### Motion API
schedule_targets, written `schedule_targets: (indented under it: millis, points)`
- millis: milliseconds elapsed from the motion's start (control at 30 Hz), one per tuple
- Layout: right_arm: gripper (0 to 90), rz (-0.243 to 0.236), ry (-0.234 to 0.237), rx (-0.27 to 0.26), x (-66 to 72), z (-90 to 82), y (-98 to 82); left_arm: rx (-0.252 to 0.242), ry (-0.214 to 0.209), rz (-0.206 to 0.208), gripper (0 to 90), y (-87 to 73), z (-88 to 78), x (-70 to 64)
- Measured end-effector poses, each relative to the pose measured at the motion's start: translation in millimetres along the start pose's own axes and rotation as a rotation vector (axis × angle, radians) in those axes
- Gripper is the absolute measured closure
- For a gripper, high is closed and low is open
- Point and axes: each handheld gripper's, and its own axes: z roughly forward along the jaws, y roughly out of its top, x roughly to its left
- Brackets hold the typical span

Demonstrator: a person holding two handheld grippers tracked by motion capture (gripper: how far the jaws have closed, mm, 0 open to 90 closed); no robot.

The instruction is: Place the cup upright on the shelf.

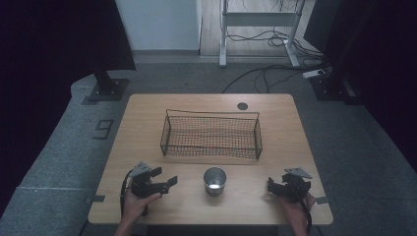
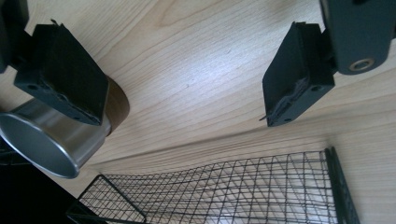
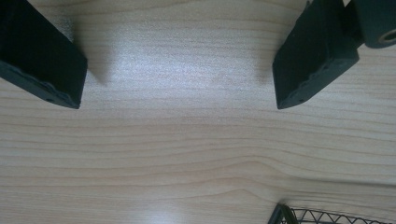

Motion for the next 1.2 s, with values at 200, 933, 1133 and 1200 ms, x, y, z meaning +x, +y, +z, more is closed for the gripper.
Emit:
schedule_targets:
  millis: [200,933,1133,1200]
  points:
    - [3.1,0.000,0.000,0.000,0.0,0.0,0.0,-0.003,-0.012,0.027,15.1,5.0,2.5,-9.2]
    - [3.4,0.001,-0.001,-0.001,-0.1,-0.1,0.0,0.026,-0.068,0.093,14.8,33.3,15.5,-40.2]
    - [3.3,0.001,-0.001,-0.001,-0.2,-0.1,0.0,0.039,-0.083,0.099,14.8,36.6,20.7,-48.0]
    - [3.4,0.001,-0.001,-0.001,-0.1,-0.1,0.0,0.041,-0.089,0.103,14.8,37.8,23.0,-50.5]
